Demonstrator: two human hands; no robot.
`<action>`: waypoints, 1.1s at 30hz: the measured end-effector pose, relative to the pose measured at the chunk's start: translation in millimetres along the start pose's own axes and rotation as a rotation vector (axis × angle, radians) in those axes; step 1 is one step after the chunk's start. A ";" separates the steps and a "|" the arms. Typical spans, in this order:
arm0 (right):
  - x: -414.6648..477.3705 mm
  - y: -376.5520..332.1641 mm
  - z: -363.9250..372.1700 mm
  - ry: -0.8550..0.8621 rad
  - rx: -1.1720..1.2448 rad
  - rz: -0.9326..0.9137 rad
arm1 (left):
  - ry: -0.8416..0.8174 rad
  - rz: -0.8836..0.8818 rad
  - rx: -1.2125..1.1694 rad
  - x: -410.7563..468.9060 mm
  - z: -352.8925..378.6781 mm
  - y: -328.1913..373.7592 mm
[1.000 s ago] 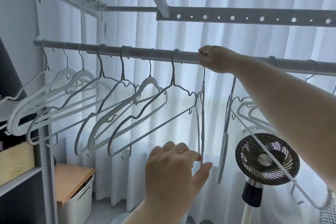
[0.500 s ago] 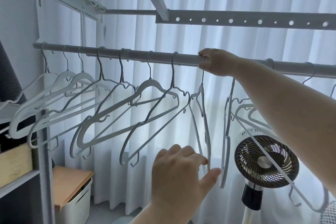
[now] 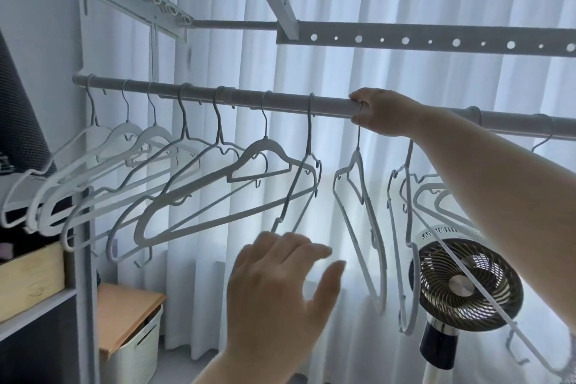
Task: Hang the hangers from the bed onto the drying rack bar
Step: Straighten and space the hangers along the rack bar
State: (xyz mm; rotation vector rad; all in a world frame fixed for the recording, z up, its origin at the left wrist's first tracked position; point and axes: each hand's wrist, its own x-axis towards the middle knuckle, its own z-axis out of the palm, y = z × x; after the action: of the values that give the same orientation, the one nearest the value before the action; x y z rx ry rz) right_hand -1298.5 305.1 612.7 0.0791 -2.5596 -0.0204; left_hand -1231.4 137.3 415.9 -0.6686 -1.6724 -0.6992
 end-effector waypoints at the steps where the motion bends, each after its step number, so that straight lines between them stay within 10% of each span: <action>1: -0.3 -0.7 0.0 0.001 0.001 0.000 | 0.037 0.000 0.022 1.1 -2.9 -4.3; 21: 20.7 -34.4 7.0 0.042 0.025 -0.042 | -0.246 -0.543 0.302 5.1 -51.7 -99.3; 33: 39.7 -69.0 19.7 0.036 -0.052 -0.098 | -0.232 -0.422 0.233 -13.9 -39.0 -105.6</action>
State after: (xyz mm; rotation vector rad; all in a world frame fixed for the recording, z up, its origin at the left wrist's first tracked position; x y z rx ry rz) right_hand -1338.9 233.7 615.8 0.1836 -2.5158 -0.1221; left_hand -1282.4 37.4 398.6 -0.2352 -2.1024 -0.7237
